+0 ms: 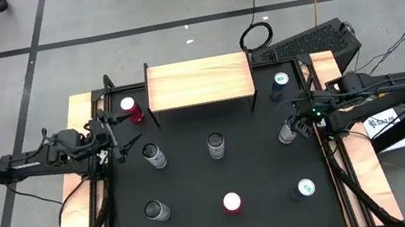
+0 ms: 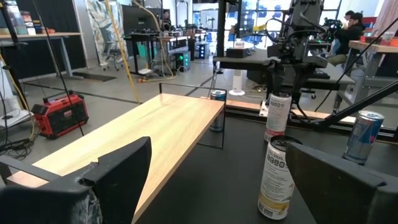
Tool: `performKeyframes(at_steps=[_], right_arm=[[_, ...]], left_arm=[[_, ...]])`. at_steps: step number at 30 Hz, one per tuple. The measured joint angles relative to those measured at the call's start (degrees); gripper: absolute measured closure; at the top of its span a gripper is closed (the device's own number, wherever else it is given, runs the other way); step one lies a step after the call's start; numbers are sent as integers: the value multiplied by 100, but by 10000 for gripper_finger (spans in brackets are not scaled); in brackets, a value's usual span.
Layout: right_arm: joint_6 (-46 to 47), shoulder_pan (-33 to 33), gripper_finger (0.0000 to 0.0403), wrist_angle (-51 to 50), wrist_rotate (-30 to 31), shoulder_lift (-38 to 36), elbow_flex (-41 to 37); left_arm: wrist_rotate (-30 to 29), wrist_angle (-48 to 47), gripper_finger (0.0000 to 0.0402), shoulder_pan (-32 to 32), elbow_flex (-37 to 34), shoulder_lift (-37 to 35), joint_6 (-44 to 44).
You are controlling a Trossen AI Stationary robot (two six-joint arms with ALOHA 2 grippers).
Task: Place canned beverage on shelf
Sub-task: Put the right white pink soda can on the shelf
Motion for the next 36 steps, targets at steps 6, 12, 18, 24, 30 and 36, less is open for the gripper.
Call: performKeyframes(at_steps=[6, 12, 18, 24, 30, 36], right_arm=[[286, -1, 96, -8, 2, 279, 0], [288, -2, 96, -23, 2, 686, 0], [281, -1, 96, -89, 6, 986, 0], [269, 0, 96, -88, 4, 1213, 0], [269, -2, 96, -33, 4, 1312, 0], [403, -2, 96, 33, 4, 1311, 0]], left_arm=[[0, 0, 21, 0, -1, 0, 11], [0, -2, 21, -1, -1, 0, 9], [0, -2, 21, 0, -1, 0, 9], [0, -24, 21, 0, -1, 0, 9], [0, -192, 21, -1, -8, -1, 4], [0, -194, 21, -2, -8, -2, 7]])
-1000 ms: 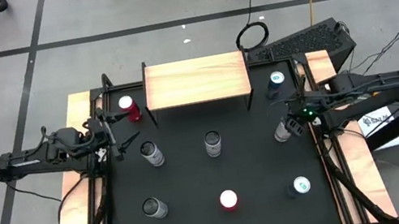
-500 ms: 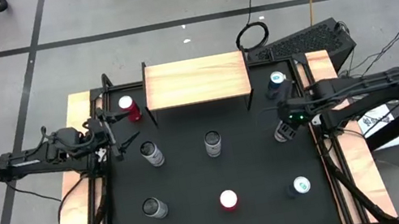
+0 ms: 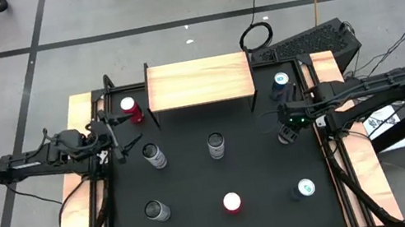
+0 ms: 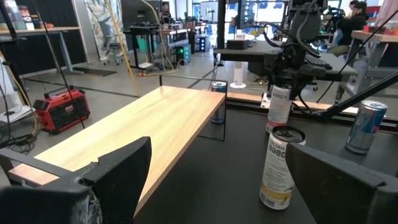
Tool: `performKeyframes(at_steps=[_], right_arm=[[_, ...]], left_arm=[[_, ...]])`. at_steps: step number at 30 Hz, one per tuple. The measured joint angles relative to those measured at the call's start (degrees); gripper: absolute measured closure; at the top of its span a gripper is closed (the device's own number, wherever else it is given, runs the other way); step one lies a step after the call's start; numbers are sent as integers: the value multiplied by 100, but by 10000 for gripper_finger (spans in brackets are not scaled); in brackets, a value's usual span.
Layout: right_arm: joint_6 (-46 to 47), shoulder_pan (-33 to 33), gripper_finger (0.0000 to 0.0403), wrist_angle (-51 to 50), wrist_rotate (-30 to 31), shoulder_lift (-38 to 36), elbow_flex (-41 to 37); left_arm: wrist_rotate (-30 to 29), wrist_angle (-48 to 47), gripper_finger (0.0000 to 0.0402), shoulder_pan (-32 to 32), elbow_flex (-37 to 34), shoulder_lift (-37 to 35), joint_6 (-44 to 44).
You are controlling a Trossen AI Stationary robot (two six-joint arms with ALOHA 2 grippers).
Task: Place canned beverage on shelf
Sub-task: Put the right white pink soda can on the shelf
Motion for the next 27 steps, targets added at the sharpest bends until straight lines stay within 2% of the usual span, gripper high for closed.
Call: performKeyframes(at_steps=[18, 27], right_arm=[[4, 0, 100, -34, 150, 511, -2], [15, 0, 166, -32, 144, 505, -2]], left_arm=[[0, -112, 21, 1, 0, 0, 3], [0, -112, 21, 0, 0, 0, 4]])
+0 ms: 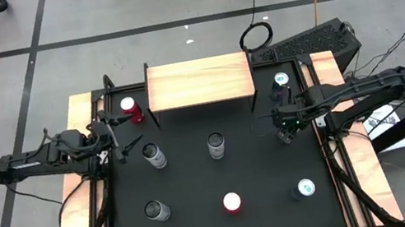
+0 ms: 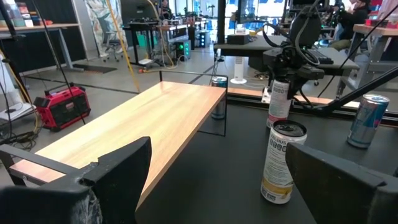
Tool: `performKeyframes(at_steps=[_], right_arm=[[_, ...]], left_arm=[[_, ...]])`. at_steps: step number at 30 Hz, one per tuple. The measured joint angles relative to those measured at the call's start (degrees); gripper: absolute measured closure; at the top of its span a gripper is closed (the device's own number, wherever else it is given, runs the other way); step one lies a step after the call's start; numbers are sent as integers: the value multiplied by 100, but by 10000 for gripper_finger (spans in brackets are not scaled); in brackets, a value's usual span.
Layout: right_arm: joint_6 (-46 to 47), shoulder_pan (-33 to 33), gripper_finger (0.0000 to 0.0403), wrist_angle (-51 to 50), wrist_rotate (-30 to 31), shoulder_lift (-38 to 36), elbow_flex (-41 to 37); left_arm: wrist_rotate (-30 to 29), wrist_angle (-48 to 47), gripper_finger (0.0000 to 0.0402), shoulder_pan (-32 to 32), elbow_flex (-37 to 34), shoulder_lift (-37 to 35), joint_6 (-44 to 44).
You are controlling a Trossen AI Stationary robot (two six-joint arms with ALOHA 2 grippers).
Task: Place canned beverage on shelf
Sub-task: Put the right white pink soda can on the shelf
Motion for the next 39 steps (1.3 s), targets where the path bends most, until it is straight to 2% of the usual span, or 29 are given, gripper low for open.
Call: performKeyframes(at_steps=[21, 34, 39], right_arm=[[631, -52, 173, 20, -140, 2, 2], [739, -61, 151, 32, -165, 98, 9], [462, -61, 142, 46, -175, 160, 11]], left_arm=[[0, 4, 21, 1, 0, 0, 4], [2, -186, 21, 2, 0, 2, -2], [2, -186, 21, 1, 0, 1, -2]])
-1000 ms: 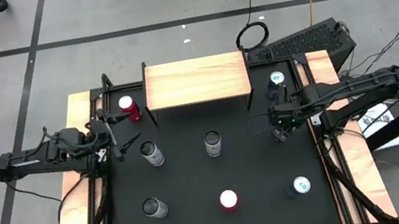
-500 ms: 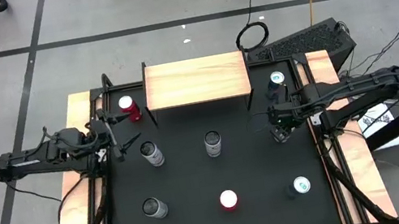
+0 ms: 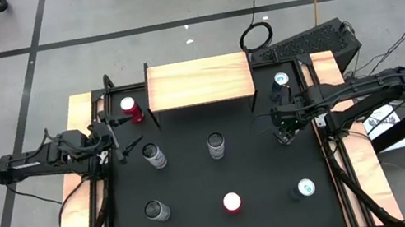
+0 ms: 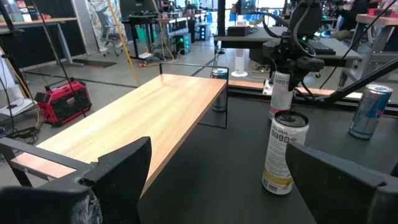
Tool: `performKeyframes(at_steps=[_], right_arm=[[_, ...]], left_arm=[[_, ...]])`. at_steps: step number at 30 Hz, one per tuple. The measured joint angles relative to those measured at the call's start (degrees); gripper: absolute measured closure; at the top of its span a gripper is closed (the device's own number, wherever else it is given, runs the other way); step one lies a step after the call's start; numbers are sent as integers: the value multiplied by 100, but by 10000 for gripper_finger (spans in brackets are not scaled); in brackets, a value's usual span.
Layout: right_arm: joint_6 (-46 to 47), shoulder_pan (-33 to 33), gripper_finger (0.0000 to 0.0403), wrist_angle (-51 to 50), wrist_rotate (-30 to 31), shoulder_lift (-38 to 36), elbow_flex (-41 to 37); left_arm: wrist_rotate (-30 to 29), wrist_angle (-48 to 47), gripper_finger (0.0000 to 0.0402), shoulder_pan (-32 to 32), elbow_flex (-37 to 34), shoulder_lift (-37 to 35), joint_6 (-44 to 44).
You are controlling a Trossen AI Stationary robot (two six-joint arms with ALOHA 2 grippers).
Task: Place canned beverage on shelf
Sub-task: Put the right white pink soda can on the shelf
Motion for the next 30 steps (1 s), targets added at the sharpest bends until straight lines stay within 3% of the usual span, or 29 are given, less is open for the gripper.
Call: performKeyframes(at_steps=[5, 17, 30], right_arm=[[-19, -2, 176, -5, 13, 15, 2], [-15, -2, 176, -38, -3, -15, 26], [-203, -118, 176, -330, -83, -5, 746]], left_arm=[[0, 1, 21, 1, 0, -1, -2], [-1, 7, 21, 1, 0, -1, -4], [0, 28, 21, -1, 0, 0, -62]])
